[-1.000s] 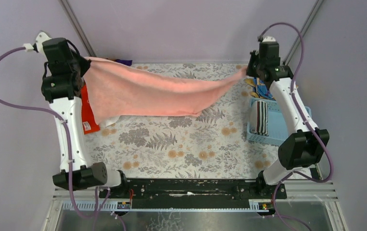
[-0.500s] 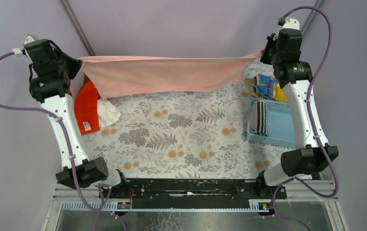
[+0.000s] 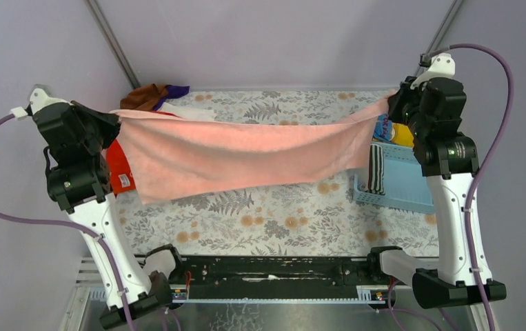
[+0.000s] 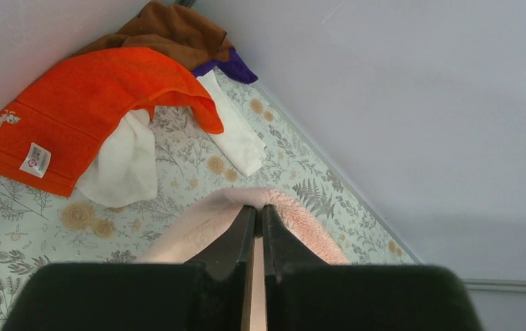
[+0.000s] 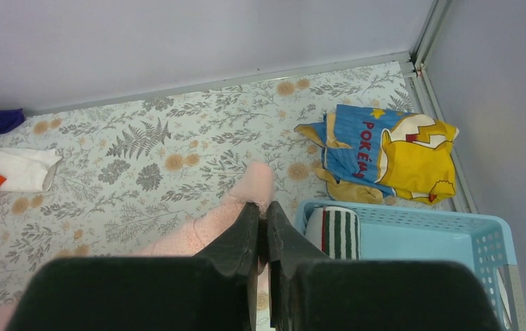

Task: Roll the towels
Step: Flatten out the towel at the center of the board.

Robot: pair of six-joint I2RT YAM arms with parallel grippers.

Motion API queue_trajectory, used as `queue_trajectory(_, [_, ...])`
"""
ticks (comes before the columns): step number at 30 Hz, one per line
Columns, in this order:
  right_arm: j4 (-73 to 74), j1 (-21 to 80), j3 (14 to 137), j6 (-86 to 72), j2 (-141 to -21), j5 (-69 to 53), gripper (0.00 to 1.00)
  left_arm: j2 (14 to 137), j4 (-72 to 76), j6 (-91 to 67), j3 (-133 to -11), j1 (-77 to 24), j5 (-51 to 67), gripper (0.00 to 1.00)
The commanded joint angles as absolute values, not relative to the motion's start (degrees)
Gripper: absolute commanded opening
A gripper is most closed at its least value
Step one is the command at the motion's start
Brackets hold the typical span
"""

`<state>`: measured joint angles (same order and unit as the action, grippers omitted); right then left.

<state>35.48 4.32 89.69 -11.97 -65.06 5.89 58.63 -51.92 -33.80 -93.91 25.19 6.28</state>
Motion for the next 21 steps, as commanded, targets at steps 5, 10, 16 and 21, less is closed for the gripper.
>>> queue_trajectory(5, [31.54, 3.87, 91.52, -12.10, -79.45, 5.76, 0.05, 71.05, -45.23, -33.40, -86.51, 25.67, 12.25, 0.00])
queue_trajectory(10, [24.28, 3.86, 87.99, -14.70, -89.17, 5.36, 0.02, 79.72, -39.67, -33.82, -80.34, 24.14, 14.36, 0.00])
queue_trajectory(16, [20.21, 3.86, 91.53, -16.47, -105.32, 3.87, 0.00, 92.43, -38.38, -33.39, -80.35, 22.81, 13.66, 0.00])
queue_trajectory(21, [18.66, 3.87, 98.90, -18.23, -116.92, 0.29, 0.00, 99.03, -38.39, -32.84, -82.62, 22.14, 11.11, 0.00])
